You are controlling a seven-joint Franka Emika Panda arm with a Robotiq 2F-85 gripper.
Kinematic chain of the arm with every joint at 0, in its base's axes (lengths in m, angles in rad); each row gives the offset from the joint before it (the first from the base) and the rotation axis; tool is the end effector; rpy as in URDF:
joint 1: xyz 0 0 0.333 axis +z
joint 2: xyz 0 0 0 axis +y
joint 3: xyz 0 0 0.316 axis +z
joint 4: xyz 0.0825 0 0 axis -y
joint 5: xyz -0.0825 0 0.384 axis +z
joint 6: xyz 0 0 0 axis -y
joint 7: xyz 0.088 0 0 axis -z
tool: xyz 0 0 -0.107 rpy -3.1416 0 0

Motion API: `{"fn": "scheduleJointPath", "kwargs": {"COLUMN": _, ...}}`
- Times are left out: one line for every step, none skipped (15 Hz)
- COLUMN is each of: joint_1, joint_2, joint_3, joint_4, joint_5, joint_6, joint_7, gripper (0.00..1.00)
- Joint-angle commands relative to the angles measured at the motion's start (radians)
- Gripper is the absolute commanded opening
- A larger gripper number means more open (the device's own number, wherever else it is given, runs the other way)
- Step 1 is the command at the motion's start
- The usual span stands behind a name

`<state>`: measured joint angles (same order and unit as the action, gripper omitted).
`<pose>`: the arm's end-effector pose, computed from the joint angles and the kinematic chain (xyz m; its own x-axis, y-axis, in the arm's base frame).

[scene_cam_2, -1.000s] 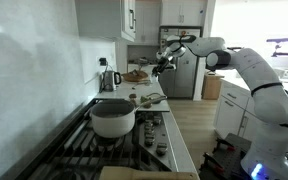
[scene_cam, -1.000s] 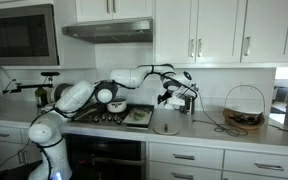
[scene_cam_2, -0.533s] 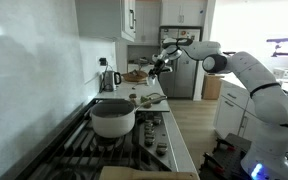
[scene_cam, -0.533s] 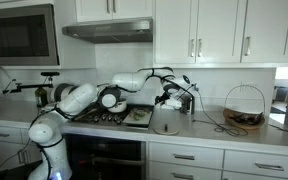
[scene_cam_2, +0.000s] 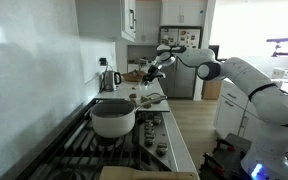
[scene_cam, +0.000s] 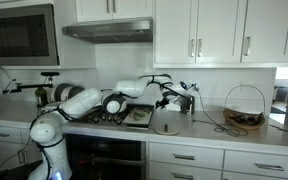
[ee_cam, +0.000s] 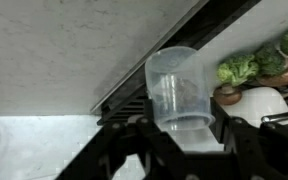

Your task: Pour the contents of the cup into the pot

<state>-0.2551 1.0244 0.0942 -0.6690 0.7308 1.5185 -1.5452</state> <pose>0.7737 -0.0890 0.3766 0.2445 0.6538 0.7161 0.9696 -0.1721 -0.1739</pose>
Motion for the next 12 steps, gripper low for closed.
{"fn": "scheduleJointPath", "kwargs": {"joint_1": 0.023, "joint_2": 0.052, "joint_3": -0.005, "joint_4": 0.080, "joint_5": -0.001, "joint_6": 0.099, "joint_7": 0.021, "gripper": 0.30}}
{"fn": "scheduleJointPath", "kwargs": {"joint_1": 0.026, "joint_2": 0.057, "joint_3": -0.007, "joint_4": 0.086, "joint_5": -0.004, "joint_6": 0.120, "joint_7": 0.024, "gripper": 0.30}}
{"fn": "scheduleJointPath", "kwargs": {"joint_1": 0.026, "joint_2": 0.061, "joint_3": -0.006, "joint_4": 0.090, "joint_5": -0.003, "joint_6": 0.141, "joint_7": 0.024, "gripper": 0.30}}
{"fn": "scheduleJointPath", "kwargs": {"joint_1": 0.027, "joint_2": 0.064, "joint_3": -0.007, "joint_4": 0.094, "joint_5": -0.005, "joint_6": 0.155, "joint_7": 0.026, "gripper": 0.30}}
{"fn": "scheduleJointPath", "kwargs": {"joint_1": 0.026, "joint_2": 0.067, "joint_3": -0.007, "joint_4": 0.097, "joint_5": -0.006, "joint_6": 0.165, "joint_7": 0.027, "gripper": 0.30}}
{"fn": "scheduleJointPath", "kwargs": {"joint_1": 0.024, "joint_2": 0.070, "joint_3": -0.006, "joint_4": 0.099, "joint_5": -0.004, "joint_6": 0.176, "joint_7": 0.027, "gripper": 0.30}}
{"fn": "scheduleJointPath", "kwargs": {"joint_1": 0.023, "joint_2": 0.074, "joint_3": -0.005, "joint_4": 0.102, "joint_5": -0.003, "joint_6": 0.187, "joint_7": 0.027, "gripper": 0.30}}
{"fn": "scheduleJointPath", "kwargs": {"joint_1": 0.022, "joint_2": 0.078, "joint_3": -0.004, "joint_4": 0.103, "joint_5": -0.001, "joint_6": 0.203, "joint_7": 0.028, "gripper": 0.30}}
{"fn": "scheduleJointPath", "kwargs": {"joint_1": 0.023, "joint_2": 0.081, "joint_3": -0.005, "joint_4": 0.104, "joint_5": -0.002, "joint_6": 0.214, "joint_7": 0.028, "gripper": 0.30}}
{"fn": "scheduleJointPath", "kwargs": {"joint_1": 0.023, "joint_2": 0.086, "joint_3": -0.004, "joint_4": 0.106, "joint_5": -0.002, "joint_6": 0.225, "joint_7": 0.028, "gripper": 0.30}}
{"fn": "scheduleJointPath", "kwargs": {"joint_1": 0.025, "joint_2": 0.090, "joint_3": -0.005, "joint_4": 0.107, "joint_5": -0.003, "joint_6": 0.239, "joint_7": 0.028, "gripper": 0.30}}
{"fn": "scheduleJointPath", "kwargs": {"joint_1": 0.027, "joint_2": 0.094, "joint_3": -0.004, "joint_4": 0.107, "joint_5": -0.002, "joint_6": 0.255, "joint_7": 0.027, "gripper": 0.30}}
